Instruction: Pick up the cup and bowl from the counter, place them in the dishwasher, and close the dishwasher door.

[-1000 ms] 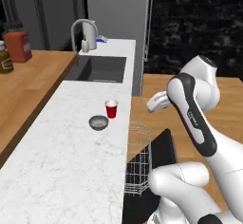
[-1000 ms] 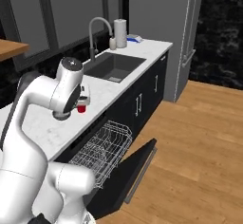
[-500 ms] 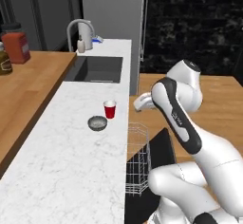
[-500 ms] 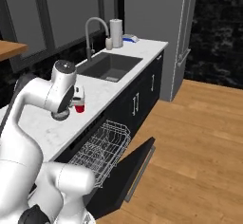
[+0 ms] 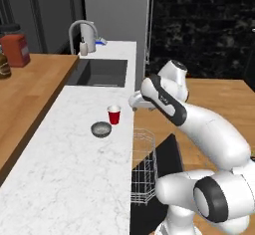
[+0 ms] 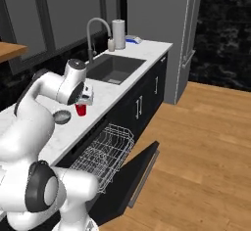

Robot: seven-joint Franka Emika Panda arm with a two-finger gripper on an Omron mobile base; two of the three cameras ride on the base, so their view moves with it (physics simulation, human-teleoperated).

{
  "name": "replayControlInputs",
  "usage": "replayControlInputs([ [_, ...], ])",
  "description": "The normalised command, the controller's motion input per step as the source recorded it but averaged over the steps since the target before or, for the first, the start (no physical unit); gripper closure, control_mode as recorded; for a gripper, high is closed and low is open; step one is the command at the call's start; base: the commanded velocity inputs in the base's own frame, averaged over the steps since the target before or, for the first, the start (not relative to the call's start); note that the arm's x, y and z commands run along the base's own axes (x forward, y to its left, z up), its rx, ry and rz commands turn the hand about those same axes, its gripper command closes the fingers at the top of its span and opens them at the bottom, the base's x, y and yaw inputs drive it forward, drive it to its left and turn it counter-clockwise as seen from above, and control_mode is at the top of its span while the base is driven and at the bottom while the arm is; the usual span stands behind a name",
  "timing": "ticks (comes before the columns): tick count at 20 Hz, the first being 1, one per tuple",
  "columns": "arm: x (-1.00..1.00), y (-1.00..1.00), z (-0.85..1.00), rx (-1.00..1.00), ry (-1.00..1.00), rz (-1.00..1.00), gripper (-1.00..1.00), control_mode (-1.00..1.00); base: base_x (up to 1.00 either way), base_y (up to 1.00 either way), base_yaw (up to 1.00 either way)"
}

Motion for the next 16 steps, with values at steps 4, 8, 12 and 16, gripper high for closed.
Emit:
replayControlInputs([
  [4, 0.93, -0.05, -0.16, 0.00, 0.22, 0.00, -1.00, -1.00, 0.00, 0.00, 0.00],
  [8, 0.80, 0.08, -0.34, 0.00, 0.16, -0.03, -1.00, -1.00, 0.00, 0.00, 0.00],
  [12, 0.68, 0.26, -0.35, 0.00, 0.12, -0.04, -1.00, -1.00, 0.00, 0.00, 0.00],
  [16, 0.40, 0.10, -0.33, 0.00, 0.07, -0.02, -1.00, -1.00, 0.00, 0.00, 0.00],
])
